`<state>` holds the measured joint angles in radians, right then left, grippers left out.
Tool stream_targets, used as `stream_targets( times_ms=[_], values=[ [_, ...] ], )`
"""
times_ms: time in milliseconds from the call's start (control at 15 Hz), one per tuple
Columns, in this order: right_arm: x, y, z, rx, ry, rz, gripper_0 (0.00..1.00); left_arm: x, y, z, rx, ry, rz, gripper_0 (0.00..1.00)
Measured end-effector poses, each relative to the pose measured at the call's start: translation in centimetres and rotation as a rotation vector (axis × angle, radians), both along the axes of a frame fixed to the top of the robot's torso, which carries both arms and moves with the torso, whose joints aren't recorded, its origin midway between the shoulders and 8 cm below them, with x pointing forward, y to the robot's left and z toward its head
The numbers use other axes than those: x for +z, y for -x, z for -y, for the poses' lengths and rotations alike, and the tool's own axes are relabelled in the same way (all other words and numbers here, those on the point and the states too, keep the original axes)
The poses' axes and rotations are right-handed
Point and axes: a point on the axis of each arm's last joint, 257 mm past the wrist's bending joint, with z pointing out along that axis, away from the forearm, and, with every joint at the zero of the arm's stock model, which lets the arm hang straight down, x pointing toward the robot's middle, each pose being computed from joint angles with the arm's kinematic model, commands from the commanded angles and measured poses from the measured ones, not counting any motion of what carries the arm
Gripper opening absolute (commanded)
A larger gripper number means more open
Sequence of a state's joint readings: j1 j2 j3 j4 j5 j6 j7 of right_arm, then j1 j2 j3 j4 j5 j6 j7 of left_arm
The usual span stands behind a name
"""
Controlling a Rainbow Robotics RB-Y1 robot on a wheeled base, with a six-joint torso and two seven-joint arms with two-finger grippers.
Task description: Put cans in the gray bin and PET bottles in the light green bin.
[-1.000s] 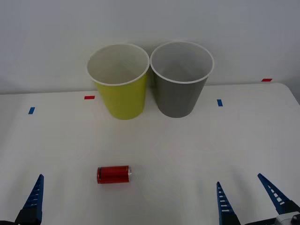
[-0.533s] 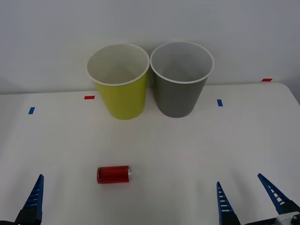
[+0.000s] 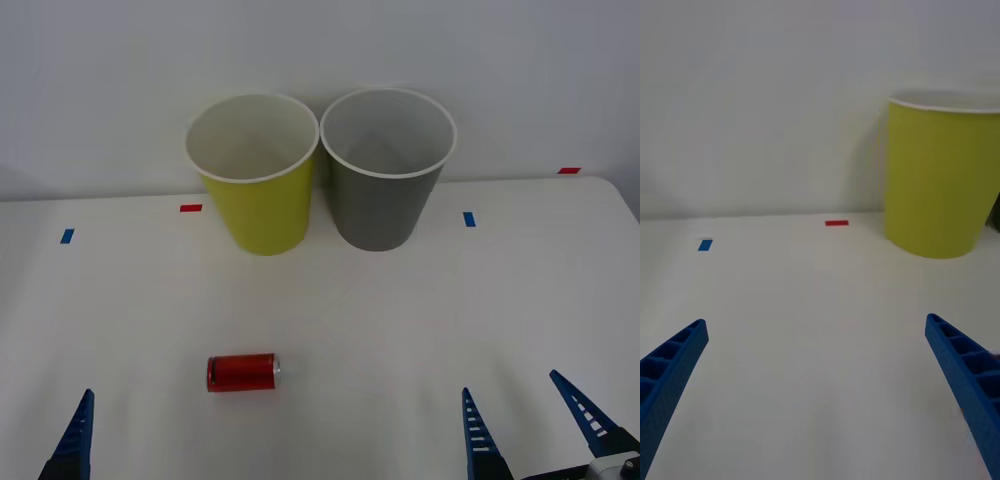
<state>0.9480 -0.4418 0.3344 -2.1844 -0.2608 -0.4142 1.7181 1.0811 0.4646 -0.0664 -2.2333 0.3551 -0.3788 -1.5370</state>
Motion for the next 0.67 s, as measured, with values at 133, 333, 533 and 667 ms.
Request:
stream_targets(
  times_ms=[133,333,533,667],
  values=[
    [0.0,0.0,0.0,0.0,0.0,0.0,1.0,0.0,-0.2,-0.3,-0.005,-0.017,-0.002,1.0],
    [0.0,0.0,0.0,0.0,0.0,0.0,1.0,-0.2,-0.5,0.4,-0.069,-0.065,-0.019,1.0],
    [0.0,0.0,0.0,0.0,0.0,0.0,1.0,-0.7,-1.4,1.3,-0.155,-0.128,-0.055,1.0],
    [0.0,0.0,0.0,0.0,0.0,0.0,1.0,-1.2,-2.0,2.4,-0.227,-0.179,-0.078,1.0]
  ],
)
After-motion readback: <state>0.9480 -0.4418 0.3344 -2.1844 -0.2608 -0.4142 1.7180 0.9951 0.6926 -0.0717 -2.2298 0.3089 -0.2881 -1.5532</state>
